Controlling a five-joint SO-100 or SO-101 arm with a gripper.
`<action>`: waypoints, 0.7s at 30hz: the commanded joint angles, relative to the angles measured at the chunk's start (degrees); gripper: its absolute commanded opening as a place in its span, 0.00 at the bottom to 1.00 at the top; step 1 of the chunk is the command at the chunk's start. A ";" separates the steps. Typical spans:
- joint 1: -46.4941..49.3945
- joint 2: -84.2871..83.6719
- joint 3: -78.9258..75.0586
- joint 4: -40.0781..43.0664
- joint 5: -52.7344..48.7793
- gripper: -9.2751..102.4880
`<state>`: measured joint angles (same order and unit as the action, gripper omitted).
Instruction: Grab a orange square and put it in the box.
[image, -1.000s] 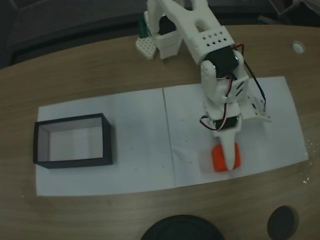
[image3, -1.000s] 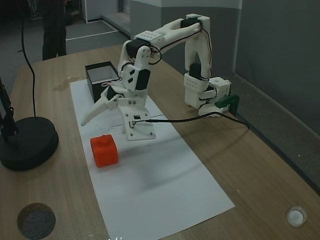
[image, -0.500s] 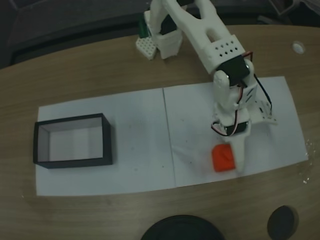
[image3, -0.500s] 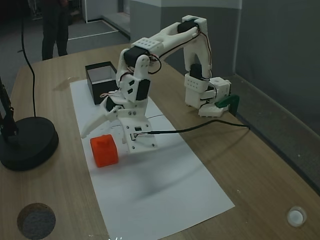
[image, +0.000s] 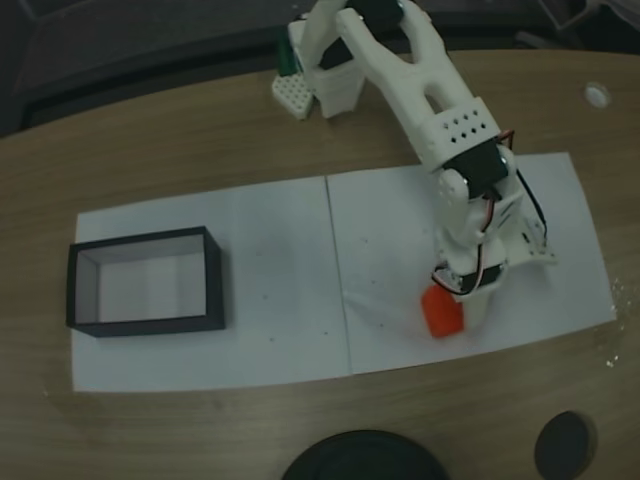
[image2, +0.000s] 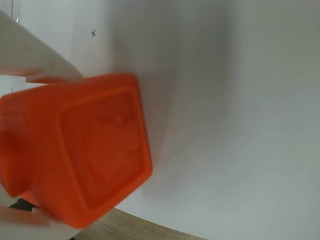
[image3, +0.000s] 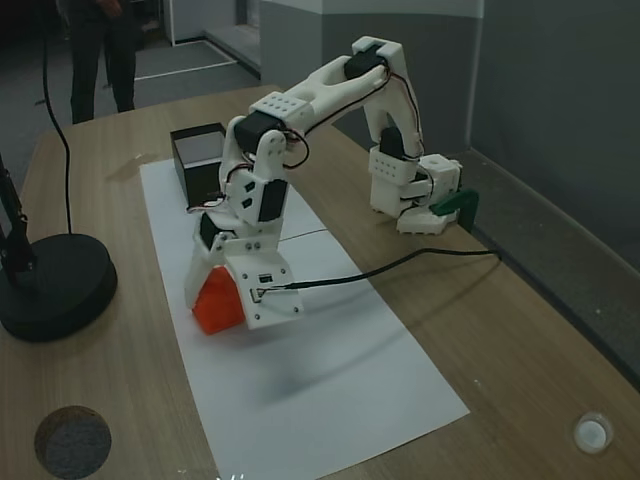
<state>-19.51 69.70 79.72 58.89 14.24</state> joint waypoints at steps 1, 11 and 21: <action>0.26 1.14 -3.08 0.26 -0.26 0.08; 9.05 6.15 -5.71 0.97 -0.97 0.09; 37.88 18.63 -12.22 0.44 -16.79 0.09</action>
<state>10.63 80.24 73.56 60.03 0.97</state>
